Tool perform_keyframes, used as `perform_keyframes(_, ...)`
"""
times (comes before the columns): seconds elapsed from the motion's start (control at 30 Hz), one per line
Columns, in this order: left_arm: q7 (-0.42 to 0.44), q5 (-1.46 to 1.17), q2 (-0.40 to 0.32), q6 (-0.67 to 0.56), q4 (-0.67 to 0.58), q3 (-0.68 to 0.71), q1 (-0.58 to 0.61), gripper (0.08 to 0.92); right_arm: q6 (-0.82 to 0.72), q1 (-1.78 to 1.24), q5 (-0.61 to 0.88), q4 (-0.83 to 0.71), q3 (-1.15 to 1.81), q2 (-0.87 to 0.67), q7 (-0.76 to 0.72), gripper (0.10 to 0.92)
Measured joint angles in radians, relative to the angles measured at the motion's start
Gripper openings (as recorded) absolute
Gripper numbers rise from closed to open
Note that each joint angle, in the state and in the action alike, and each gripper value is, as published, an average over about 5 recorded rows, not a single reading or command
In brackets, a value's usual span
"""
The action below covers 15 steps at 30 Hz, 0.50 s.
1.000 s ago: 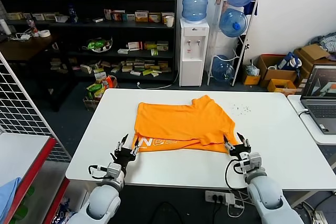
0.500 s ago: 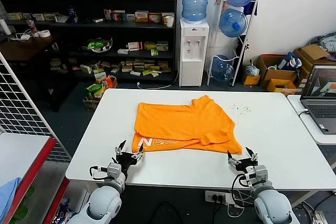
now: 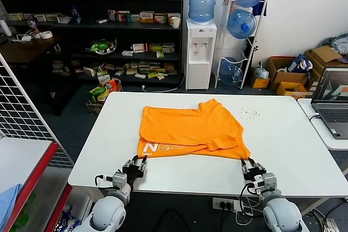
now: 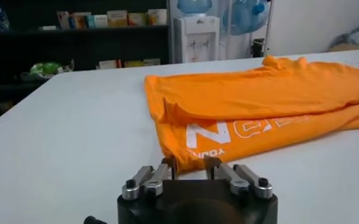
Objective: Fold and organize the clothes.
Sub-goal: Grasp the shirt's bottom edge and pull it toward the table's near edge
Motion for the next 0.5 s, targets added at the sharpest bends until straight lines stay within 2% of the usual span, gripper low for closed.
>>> perform_keyframes(0.13, 0.000, -0.007, 0.000, -0.001, -0.007, -0.006, 0.006, 0.200, -0.004, -0.013, 0.002, 0.014, 0.006, -0.008, 0.003, 0.135)
perform_keyframes(0.27, -0.006, -0.015, 0.008, -0.003, -0.021, -0.010, 0.016, 0.108, -0.007, -0.033, 0.003, 0.036, 0.016, -0.020, 0.004, 0.125)
perform_keyframes(0.5, -0.026, -0.032, 0.040, 0.010, -0.082, -0.017, 0.049, 0.099, -0.015, -0.087, 0.014, 0.087, 0.042, -0.048, 0.004, 0.125)
